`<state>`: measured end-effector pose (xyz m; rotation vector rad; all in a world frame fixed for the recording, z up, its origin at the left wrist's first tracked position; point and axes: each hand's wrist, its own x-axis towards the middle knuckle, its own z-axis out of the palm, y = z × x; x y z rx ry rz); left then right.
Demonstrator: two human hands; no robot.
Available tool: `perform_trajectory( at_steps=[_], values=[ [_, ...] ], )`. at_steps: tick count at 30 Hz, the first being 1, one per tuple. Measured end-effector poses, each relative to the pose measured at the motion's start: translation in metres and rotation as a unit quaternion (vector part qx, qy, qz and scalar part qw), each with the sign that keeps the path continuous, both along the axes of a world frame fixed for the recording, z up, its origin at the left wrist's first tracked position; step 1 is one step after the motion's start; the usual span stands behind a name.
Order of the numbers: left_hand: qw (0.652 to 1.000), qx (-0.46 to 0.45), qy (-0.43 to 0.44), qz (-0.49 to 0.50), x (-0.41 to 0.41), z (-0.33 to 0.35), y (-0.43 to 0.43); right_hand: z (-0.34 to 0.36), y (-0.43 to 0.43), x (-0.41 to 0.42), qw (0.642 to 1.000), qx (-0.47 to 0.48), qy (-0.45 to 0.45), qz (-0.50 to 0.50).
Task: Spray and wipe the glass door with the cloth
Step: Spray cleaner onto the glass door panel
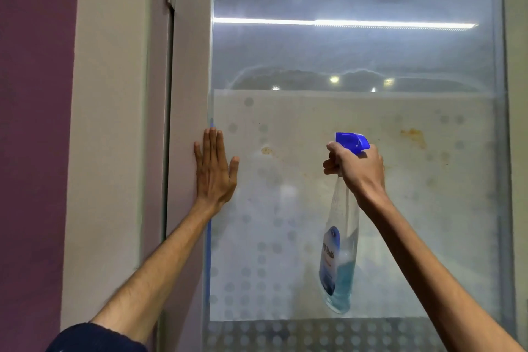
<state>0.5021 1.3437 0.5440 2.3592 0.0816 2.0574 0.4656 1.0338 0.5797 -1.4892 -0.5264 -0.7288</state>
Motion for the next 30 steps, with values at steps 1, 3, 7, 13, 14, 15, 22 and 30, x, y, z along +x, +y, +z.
perform_trajectory(
  at_steps=[1,3,7,13,14,15,22,30],
  values=[
    [1.0,0.007,-0.002,-0.016,0.001,-0.005,-0.005,-0.001,-0.004,0.001,1.0,-0.004,0.005,-0.002],
    [0.999,0.017,-0.002,-0.04,0.007,-0.016,-0.021,-0.002,-0.011,0.003,1.0,-0.007,0.01,-0.009],
    [0.998,0.027,0.013,-0.062,0.02,-0.029,-0.062,0.0,-0.025,0.011,0.999,-0.019,0.02,-0.029],
    [0.998,0.029,0.038,-0.028,0.037,-0.026,-0.118,0.005,-0.05,0.027,0.998,-0.029,0.019,-0.044],
    [0.998,0.028,0.044,-0.021,0.039,-0.026,-0.125,0.006,-0.054,0.03,0.998,-0.028,0.023,-0.041],
    [0.998,0.031,0.05,-0.014,0.04,-0.025,-0.131,0.007,-0.059,0.033,0.999,-0.025,0.026,-0.039],
    [0.996,0.042,0.082,0.006,0.05,-0.013,-0.168,0.018,-0.093,0.054,0.999,0.021,0.026,-0.014],
    [0.997,0.028,0.071,-0.011,0.064,0.005,-0.2,0.036,-0.125,0.064,0.998,0.023,0.009,-0.065]
  ],
)
